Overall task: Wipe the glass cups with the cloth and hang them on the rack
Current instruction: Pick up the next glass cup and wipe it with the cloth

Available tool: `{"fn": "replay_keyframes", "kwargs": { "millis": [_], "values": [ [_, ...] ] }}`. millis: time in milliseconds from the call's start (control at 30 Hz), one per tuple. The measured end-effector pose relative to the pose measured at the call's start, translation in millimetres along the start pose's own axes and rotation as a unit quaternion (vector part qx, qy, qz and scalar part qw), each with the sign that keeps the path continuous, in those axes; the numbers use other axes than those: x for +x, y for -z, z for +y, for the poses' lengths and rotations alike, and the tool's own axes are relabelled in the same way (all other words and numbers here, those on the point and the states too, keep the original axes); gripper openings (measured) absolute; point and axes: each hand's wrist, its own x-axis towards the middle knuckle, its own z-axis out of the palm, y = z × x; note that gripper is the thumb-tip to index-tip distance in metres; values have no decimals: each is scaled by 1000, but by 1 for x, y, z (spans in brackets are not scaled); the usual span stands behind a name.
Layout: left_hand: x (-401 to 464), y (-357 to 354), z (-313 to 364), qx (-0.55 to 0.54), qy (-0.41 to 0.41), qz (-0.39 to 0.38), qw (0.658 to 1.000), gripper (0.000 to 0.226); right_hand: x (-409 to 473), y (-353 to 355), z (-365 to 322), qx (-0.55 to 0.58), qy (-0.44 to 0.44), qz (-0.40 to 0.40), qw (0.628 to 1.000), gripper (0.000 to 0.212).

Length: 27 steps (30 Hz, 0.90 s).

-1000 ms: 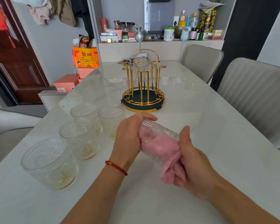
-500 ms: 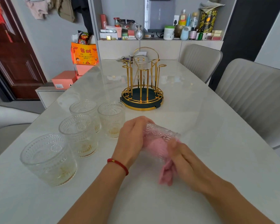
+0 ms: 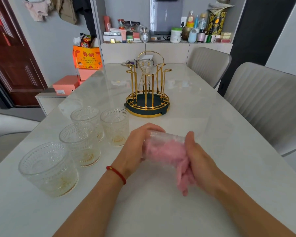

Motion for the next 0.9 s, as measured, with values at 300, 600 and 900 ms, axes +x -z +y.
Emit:
{"fn": "replay_keyframes", "kwargs": {
  "millis": [300,600,900],
  "values": [
    [9,11,-17,79,-273,92,954,44,-1,-6,5,257,-88,11,962,94],
    [9,7,-8,12,9,-17,1000,45,1,2,5,-17,3,26,1000,106],
    [9,8,-20,51,-288,110,950,42,-4,-12,2,249,-66,9,966,82]
  ]
}}
